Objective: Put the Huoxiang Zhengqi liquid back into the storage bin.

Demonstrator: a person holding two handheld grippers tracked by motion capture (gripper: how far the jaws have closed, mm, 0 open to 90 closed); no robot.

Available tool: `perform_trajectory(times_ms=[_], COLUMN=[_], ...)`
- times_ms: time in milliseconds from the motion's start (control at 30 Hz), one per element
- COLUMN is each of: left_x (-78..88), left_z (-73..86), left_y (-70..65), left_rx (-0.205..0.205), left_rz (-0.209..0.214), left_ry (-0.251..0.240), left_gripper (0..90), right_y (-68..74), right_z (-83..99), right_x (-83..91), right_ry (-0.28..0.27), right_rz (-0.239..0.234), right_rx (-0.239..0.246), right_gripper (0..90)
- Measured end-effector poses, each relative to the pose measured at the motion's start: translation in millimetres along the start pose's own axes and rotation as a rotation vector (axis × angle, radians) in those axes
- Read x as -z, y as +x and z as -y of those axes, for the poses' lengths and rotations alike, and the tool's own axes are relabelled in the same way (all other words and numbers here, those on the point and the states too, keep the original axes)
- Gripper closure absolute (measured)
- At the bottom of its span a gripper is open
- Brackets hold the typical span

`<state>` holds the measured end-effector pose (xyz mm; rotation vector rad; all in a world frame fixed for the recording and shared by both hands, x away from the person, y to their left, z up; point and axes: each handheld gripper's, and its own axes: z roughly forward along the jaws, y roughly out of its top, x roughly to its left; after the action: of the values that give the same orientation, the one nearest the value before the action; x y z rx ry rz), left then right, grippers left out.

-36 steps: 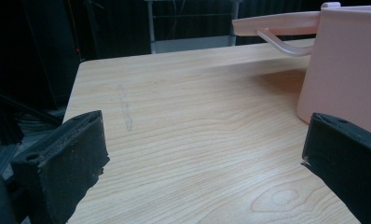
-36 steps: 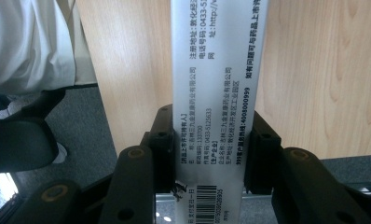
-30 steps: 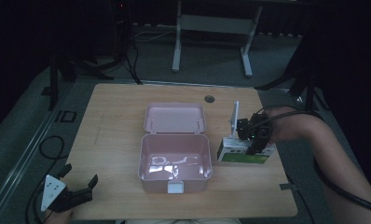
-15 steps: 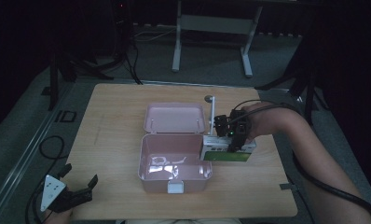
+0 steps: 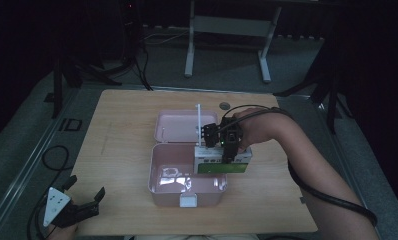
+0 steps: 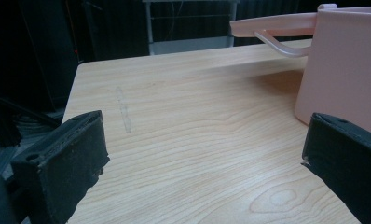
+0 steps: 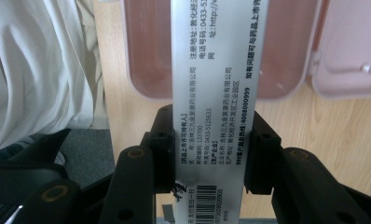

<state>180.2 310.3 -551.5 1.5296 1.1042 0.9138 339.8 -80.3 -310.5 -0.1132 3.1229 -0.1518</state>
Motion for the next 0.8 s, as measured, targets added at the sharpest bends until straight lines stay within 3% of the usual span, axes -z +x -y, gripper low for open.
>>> perform_trajectory(times_ms=[300,500,800], left_x=[0.4,0.5,0.5], left_z=[-0.2,-0.3,-0.2], left_y=[0.4,0.6,0.6], left_rx=[0.005,0.005,0.008], left_rz=[0.001,0.002,0.002], left_ry=[-0.004,-0.007,-0.007], left_gripper=[0.1,0.1,0.1], right_y=[1.9,1.8,0.4], right_z=[-33.7,-49.7,-59.9], right_x=[0.1,0.1,-21.0], right_ry=[0.034,-0.005,-0.002], right_rz=[-0.001,-0.013,-0.044], right_rx=[0.019,0.024,0.034], right_gripper=[62.4,62.4,62.4])
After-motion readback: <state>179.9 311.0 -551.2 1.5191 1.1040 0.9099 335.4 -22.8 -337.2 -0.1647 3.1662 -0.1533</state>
